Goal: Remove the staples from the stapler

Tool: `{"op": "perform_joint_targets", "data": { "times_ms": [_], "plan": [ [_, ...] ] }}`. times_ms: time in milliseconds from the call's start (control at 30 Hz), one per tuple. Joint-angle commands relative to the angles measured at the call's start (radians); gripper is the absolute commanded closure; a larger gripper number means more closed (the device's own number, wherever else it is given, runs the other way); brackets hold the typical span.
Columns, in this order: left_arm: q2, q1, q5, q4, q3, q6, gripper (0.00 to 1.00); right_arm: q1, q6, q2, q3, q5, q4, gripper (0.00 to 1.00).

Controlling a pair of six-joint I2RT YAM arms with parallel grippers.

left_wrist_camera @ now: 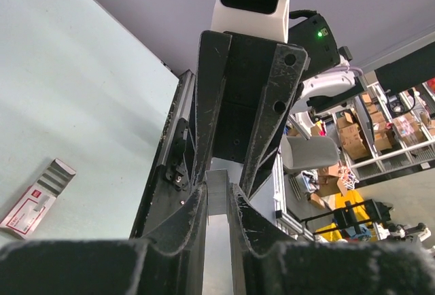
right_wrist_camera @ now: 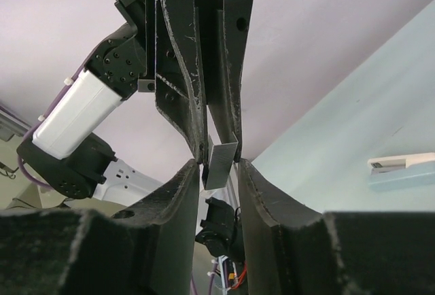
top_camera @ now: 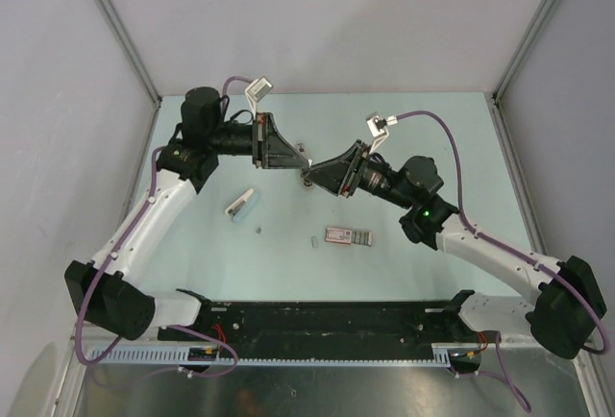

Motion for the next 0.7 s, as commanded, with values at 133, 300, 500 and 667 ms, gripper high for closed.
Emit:
{"op": "perform_joint_targets", "data": {
  "times_ms": [133, 300, 500, 667],
  "plan": [
    [-0.054, 0.007, 0.015, 0.052, -0.032, -0.026, 0.79, 0.002, 0.03, 0.002, 0.047, 0.003, 0.078, 0.76],
    [-0.064, 0.012, 0.006, 0.057, -0.041, -0.027, 0.75, 0.002, 0.018, -0.012, 0.047, 0.011, 0.051, 0.84],
    [-0.076, 0.019, -0.026, 0.059, -0.041, -0.017, 0.48, -0.001, -0.015, -0.033, 0.047, 0.03, -0.043, 0.86],
    [-0.091, 0.055, -0.07, 0.057, -0.036, 0.026, 0.28, -0.003, -0.096, -0.06, 0.074, 0.095, -0.31, 0.89]
  ]
}}
